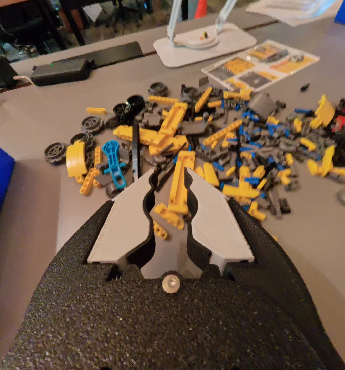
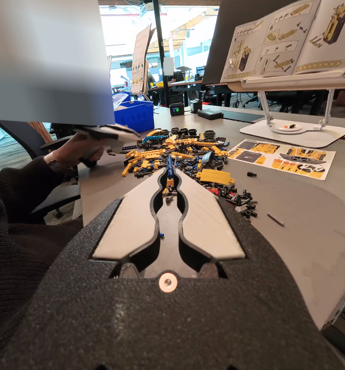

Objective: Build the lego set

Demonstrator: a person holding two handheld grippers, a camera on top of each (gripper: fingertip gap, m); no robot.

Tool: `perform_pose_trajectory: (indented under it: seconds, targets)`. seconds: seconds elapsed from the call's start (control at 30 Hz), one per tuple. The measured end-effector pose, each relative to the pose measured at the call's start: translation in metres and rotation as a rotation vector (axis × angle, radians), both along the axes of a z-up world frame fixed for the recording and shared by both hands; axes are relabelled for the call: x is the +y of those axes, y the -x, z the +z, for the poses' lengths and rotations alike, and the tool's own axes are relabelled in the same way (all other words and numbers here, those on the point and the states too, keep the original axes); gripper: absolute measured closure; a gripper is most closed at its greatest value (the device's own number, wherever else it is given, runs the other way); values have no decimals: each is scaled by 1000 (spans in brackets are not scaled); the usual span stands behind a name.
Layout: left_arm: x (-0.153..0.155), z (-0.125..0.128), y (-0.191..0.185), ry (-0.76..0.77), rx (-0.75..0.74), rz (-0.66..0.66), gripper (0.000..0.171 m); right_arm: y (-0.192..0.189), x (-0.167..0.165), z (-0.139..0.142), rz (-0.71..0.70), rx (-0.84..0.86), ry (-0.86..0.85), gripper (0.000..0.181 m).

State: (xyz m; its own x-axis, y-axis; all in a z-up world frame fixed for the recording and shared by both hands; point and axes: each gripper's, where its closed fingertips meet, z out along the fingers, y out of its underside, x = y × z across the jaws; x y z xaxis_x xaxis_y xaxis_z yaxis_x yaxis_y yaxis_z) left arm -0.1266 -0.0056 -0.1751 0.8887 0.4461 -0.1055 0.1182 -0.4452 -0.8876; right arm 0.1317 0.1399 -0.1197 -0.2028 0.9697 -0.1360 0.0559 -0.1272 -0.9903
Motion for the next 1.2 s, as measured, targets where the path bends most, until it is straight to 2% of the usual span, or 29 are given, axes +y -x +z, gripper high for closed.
perform_pose_trajectory:
  seconds: [0.1,0.2,0.27,0.4,0.53,0.7,0.9,1.03,1.2]
  targets:
    - [42,19,-20,-44,-75,-139,146,0,0,0,3,1,5,176]
    - [82,34,-13,37,21,-201,146,-2,-1,3,0,24,-13,176]
    - [110,27,-1,122,56,-216,147,-3,-1,4,-2,33,-16,176]
    - [149,-8,18,263,-41,-230,147,-6,-1,7,5,49,2,176]
    - [144,-30,34,346,-47,-189,147,-8,-1,8,8,60,17,176]
    - [147,-30,30,257,-142,-242,148,-9,-1,8,10,62,23,176]
    - [152,-34,28,256,-99,-257,149,-8,0,8,15,54,33,176]
    - [153,-36,26,250,-125,-248,158,-7,-1,7,22,49,35,176]
    - [152,-35,25,247,-132,-247,158,-8,-1,7,22,52,34,176]
